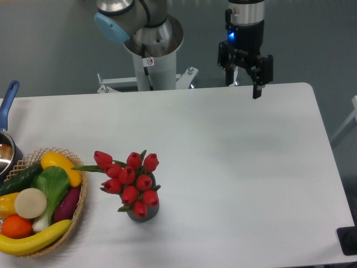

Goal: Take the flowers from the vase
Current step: 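Move the open gripper down toward the red tulip stems above the vase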

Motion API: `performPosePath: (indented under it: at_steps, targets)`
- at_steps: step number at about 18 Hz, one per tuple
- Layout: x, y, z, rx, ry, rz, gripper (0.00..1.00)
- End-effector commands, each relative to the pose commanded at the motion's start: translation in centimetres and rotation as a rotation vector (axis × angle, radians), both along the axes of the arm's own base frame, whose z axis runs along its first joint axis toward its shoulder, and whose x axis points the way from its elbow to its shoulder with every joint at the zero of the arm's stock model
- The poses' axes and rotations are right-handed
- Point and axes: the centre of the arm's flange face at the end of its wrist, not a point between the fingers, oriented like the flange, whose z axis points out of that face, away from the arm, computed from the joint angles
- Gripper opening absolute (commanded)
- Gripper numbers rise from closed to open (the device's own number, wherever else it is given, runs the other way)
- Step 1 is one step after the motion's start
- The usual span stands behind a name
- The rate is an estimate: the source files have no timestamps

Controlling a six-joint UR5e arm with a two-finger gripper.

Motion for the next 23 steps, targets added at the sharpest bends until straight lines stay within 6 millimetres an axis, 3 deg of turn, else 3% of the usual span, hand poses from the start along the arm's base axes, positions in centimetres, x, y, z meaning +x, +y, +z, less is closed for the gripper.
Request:
performPosePath:
  at_steps: [8, 16, 21, 23]
  targets:
    - [0.6, 1.7, -1.4, 0.093, -0.129, 0.094, 1.0]
    - [1.1, 6.0, -3.8, 0.313, -0.388, 0.095, 1.0]
    - [0.8, 7.2, -4.6, 0.334, -0.363, 0.058, 1.0]
    - [1.7, 9.4, -5.3, 0.345, -0.381, 0.014, 1.0]
